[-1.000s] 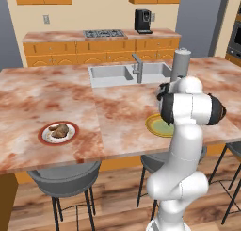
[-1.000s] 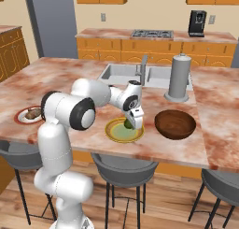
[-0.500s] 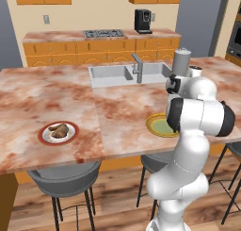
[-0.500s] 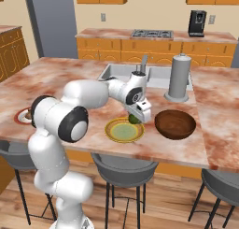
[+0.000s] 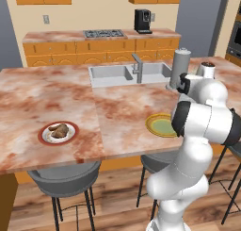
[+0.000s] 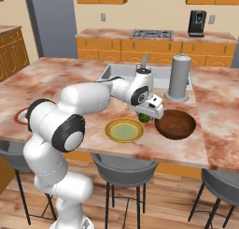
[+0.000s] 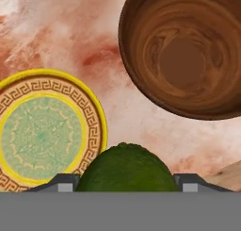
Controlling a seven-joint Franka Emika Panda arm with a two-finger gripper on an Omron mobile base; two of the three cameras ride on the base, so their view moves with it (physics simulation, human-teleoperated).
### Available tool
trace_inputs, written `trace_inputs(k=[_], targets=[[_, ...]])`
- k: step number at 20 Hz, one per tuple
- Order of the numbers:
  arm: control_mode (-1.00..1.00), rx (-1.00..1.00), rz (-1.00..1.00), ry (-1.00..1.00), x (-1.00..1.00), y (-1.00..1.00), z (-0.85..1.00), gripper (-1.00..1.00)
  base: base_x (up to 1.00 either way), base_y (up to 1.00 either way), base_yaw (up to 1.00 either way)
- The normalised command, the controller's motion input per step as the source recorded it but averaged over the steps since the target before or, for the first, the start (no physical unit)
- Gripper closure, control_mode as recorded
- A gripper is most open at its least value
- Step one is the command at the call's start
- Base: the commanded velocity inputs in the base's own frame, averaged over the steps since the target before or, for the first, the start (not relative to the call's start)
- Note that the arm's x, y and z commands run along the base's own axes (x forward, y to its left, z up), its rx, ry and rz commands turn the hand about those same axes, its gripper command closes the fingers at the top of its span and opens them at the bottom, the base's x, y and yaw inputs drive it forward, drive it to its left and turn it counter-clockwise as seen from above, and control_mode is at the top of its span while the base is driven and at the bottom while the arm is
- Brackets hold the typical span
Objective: Pick the chicken drumstick and lime from their plates and place them in the bowl. Then put the bowl in the fridge.
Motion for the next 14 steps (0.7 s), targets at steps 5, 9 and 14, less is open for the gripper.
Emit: trace_inputs(k=[5, 9, 14], targets=[[-1.0, -0.03, 0.14, 0.0, -0.01, -0.48, 0.08, 1.0, 0.0, 0.0, 0.0], [-1.0, -0.03, 0.15, 0.0, 0.0, -0.5, 0.02, 1.0, 0.0, 0.0, 0.0], [-1.0, -0.06, 0.05, 0.0, 0.07, -0.48, -0.04, 1.0, 0.0, 0.0, 0.0]])
